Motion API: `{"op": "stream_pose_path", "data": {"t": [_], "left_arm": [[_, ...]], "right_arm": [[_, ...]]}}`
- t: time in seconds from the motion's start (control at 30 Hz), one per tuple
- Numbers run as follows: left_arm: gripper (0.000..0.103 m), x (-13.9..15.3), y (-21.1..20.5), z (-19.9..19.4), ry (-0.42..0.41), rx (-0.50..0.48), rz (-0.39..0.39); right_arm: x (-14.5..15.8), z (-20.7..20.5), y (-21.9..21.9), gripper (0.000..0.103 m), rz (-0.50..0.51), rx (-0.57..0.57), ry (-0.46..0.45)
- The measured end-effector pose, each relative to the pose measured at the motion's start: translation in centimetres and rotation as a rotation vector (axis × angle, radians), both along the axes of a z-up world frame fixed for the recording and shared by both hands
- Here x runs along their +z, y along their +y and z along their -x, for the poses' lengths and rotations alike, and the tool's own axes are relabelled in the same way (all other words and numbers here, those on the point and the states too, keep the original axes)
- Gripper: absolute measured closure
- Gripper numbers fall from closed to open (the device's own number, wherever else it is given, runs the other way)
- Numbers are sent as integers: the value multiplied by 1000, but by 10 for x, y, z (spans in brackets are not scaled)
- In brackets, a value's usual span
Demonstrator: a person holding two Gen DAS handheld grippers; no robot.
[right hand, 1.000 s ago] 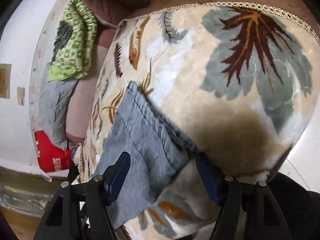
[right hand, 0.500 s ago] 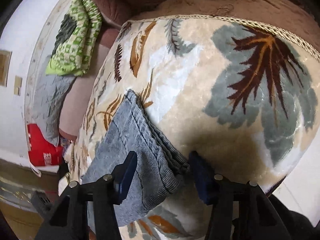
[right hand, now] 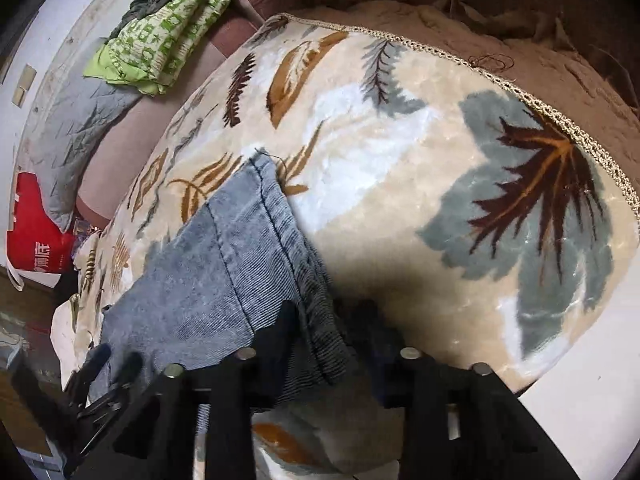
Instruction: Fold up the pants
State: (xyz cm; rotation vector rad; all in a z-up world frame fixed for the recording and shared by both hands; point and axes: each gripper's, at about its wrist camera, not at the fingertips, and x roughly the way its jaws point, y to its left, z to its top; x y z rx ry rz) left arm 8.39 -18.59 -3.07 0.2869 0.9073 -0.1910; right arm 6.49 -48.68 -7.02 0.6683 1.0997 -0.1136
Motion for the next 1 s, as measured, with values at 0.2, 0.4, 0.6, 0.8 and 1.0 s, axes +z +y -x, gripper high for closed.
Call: {"op": "stream_pose_path", "data": {"t": [0.2,0.4,0.6,0.8,1.0], "left_arm": [[9,-36,17,-15,87,13,-36],[15,-32,31,-18,118,26,63],[30,20,115,8,-2,159,258],[30,47,241,47,-97,444,278],[30,53,255,50,-87,484,271]], "right_arm": [[22,-8,18,78,74,23,14],[89,-14,73,79,171,105,-105],[143,-10,202,79,225,366,-295],[79,-3,326,73,141,601,-288],[25,2,332,40,-23,639,-235]]}}
